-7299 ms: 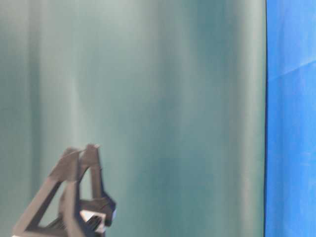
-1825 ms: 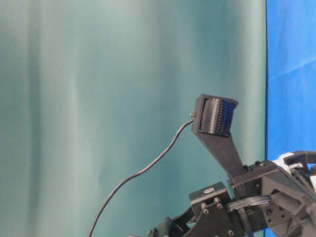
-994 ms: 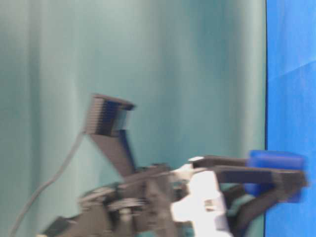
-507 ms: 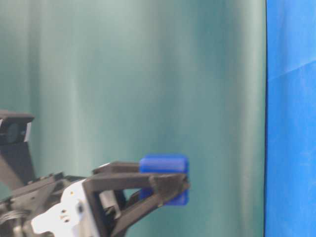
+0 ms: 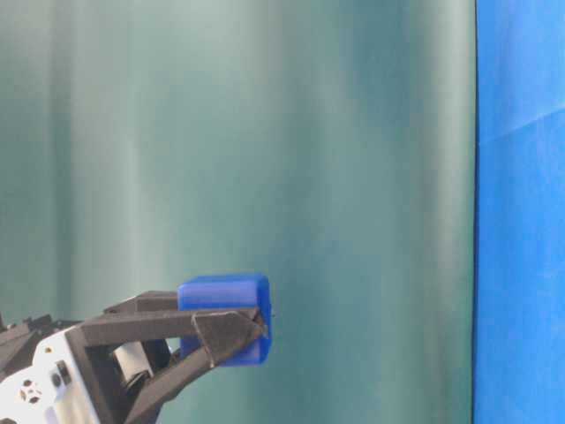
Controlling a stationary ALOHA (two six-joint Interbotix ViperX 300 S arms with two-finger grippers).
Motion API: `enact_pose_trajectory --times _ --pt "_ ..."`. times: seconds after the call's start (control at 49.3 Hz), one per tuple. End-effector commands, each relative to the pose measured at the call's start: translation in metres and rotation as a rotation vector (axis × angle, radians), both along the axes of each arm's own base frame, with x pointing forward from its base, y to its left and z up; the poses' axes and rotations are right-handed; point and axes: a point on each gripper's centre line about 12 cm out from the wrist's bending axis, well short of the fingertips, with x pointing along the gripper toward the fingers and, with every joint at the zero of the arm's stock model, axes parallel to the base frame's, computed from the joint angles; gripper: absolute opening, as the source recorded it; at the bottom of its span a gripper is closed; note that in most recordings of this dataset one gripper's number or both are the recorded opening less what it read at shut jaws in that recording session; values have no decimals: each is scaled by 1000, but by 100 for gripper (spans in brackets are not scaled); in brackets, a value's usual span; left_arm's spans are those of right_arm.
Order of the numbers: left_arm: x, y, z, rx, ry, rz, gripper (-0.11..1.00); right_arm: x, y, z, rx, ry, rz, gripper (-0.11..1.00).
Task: Handover the blue block to the right arm after grasping it with the left arm, then place it in the designated position.
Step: 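Lift the cube with the left gripper and rotate the wrist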
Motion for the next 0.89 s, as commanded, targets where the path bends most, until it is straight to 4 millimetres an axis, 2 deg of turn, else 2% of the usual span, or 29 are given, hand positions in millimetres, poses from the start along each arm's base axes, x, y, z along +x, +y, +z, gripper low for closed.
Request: enact_pose_trajectory --times 0.0,0.872 --pt "-15 1 38 -6 -104 0 46 3 0 11 2 -31 -2 97" --pt "-14 1 37 -10 -109 5 46 3 0 11 5 -28 -2 97"
